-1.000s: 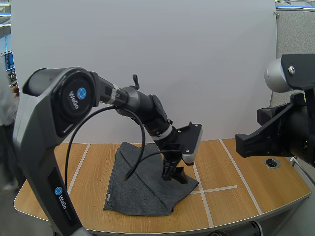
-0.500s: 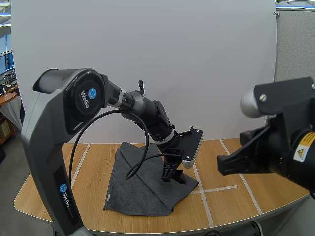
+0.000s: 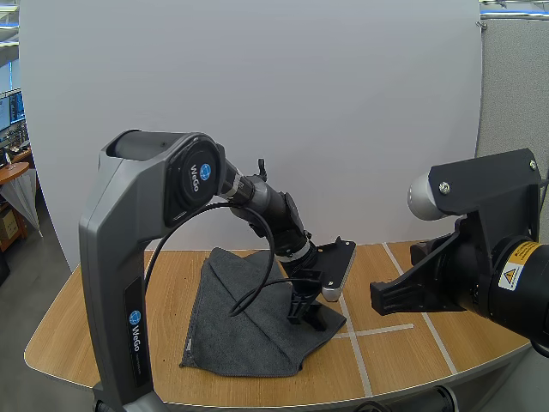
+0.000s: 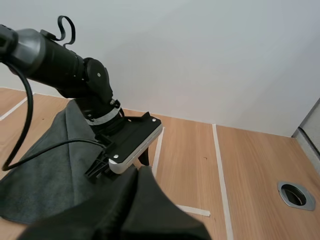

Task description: Fold the towel

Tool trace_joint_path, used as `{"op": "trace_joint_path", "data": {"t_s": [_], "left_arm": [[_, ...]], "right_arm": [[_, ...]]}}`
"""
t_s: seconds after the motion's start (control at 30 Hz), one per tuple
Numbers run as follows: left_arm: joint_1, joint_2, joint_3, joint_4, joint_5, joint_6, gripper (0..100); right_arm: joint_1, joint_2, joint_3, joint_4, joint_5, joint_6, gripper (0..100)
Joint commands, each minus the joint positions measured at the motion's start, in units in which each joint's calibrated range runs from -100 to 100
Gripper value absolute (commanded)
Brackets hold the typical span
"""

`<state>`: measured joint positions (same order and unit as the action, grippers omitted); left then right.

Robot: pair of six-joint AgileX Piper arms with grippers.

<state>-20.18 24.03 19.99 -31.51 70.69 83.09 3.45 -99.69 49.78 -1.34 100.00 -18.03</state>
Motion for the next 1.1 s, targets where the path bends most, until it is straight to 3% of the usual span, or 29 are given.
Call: {"op": "trace_joint_path", "data": {"t_s": [0.0,0.33,0.43,0.57,0.67,0.8,1.07], "left_arm": [[-0.27,2.4,-2.9,-0.3,5.6,-0.9,94],[-0.27,5.6,-6.1,4.4,14.7,-5.7,87],[-0.27,5.6,-6.4,4.8,17.4,-6.2,69],[-0.27,5.6,-6.4,5.0,21.0,-6.9,26],[-0.27,5.6,-6.4,5.7,22.6,-8.5,0],[-0.10,4.3,-6.4,6.0,27.6,-11.0,0],[2.46,-2.6,-6.4,5.0,29.3,-13.4,0]], "right_arm": [[-0.1,-0.3,0.0,1.0,0.0,-0.5,0],[-0.1,-0.3,0.0,1.9,0.0,-0.5,0],[-0.1,-0.3,0.0,1.9,0.0,-0.5,0],[-0.1,-0.3,0.0,1.9,0.0,-0.5,0],[-0.1,-0.3,0.0,1.9,0.0,-0.5,0],[-0.1,-0.3,0.0,1.9,0.0,-0.5,0],[-0.1,-0.3,0.0,1.9,0.0,-0.5,0]]}}
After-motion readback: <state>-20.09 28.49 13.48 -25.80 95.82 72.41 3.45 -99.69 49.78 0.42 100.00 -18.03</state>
